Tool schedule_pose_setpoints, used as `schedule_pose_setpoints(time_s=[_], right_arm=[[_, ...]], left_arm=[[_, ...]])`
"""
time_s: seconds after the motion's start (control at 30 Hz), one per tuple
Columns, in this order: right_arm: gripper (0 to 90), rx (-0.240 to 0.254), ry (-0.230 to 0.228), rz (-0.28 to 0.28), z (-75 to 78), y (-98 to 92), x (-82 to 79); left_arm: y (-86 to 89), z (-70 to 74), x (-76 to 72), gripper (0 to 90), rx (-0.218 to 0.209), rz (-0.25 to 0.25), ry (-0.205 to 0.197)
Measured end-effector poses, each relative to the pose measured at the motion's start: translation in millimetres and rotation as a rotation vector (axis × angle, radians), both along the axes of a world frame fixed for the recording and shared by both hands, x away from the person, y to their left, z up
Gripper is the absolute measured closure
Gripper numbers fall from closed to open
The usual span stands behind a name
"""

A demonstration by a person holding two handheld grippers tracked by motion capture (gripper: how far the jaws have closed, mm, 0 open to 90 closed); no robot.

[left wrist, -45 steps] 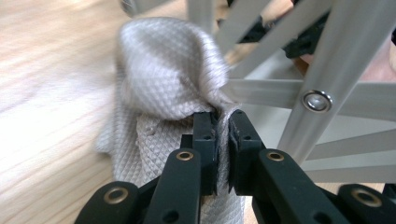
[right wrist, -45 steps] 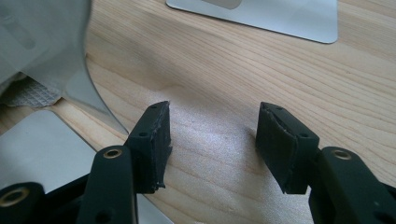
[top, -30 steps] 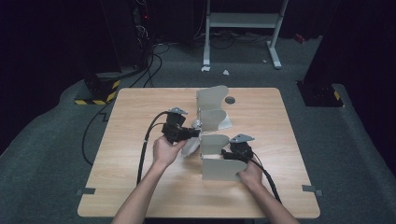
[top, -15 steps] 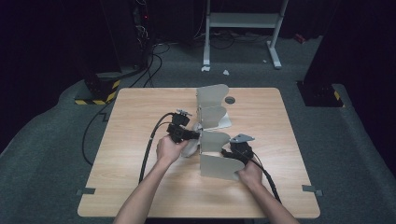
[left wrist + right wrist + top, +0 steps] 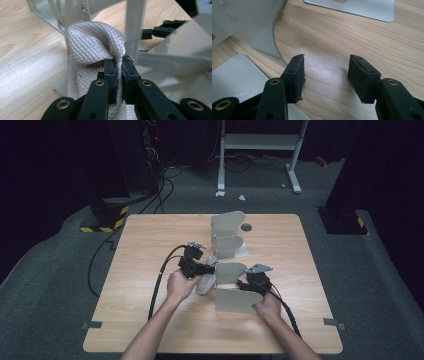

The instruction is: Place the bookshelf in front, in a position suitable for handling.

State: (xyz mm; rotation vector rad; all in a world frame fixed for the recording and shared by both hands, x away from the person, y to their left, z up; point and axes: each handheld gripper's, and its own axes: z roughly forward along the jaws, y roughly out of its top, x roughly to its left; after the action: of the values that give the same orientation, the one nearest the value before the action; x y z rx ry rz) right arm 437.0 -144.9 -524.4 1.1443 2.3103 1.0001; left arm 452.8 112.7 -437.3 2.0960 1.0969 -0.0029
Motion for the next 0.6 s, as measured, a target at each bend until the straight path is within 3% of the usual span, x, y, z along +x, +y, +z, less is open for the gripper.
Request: schedule_pose_setpoints(time_s=[0.1,0.27,0.53,0.6], right_arm=[[47.3,-0.001,0.000,0.006,0.0,0.1,-0.5],[47.0,-0.003,-0.003,0.012,0.1,0.2,-0.7],[46.2,-0.002,0.000,0.013,0.1,0.2,-1.0],[46.2,-0.002,0.000,0.013,0.1,0.2,-1.0]], left_arm=[[1.4,3.8,-3.3,83.9,0.004,0.005,-0.017],[3.9,15.3,3.2,83.6,-0.023,0.040,-0.042],[12.4,56.3,11.1,83.3,-0.105,0.072,-0.154],[11.4,62.3,15.2,83.1,-0.100,0.078,-0.170]])
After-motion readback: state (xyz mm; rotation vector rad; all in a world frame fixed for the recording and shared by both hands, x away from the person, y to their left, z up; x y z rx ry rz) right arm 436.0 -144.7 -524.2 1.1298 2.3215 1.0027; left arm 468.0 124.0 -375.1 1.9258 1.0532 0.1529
